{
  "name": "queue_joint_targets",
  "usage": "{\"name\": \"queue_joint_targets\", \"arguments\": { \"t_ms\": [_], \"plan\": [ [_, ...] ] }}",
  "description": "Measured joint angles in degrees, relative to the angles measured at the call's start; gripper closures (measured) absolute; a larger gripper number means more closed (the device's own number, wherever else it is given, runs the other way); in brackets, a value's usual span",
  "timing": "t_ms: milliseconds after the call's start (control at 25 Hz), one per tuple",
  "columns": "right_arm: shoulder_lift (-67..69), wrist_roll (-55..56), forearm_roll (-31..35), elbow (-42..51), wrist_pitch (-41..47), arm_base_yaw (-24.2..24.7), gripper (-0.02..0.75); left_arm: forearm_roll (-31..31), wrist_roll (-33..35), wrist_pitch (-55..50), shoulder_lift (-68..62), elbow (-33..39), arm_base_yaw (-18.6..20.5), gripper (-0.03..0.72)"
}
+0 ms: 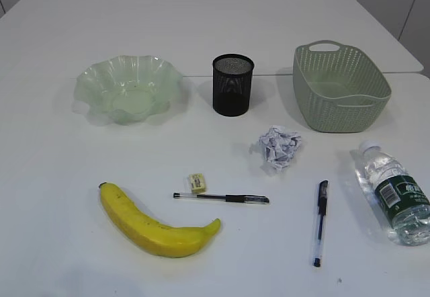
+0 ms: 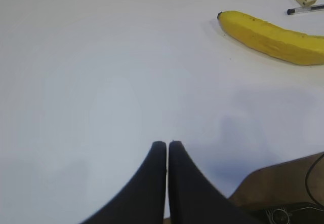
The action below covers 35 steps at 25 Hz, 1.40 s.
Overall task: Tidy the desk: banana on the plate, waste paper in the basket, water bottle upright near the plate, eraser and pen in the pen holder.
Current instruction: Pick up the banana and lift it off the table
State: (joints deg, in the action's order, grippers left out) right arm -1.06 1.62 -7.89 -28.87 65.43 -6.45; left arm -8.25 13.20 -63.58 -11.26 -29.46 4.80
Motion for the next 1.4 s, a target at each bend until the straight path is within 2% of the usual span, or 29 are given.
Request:
{"name": "queue_joint_targets", "arguments": {
  "t_ms": [1080, 1400],
  "plan": [
    [0.0, 0.0, 0.0, 0.0, 0.0, 0.0, 0.749, 0.0, 0.0, 0.0, 0.0, 0.0, 0.0, 0.713],
    [0.0, 0.0, 3.54, 0.0, 0.0, 0.0, 0.749, -2.4, 0.0, 0.0, 0.0, 0.0, -0.62, 0.713]
  ]
}}
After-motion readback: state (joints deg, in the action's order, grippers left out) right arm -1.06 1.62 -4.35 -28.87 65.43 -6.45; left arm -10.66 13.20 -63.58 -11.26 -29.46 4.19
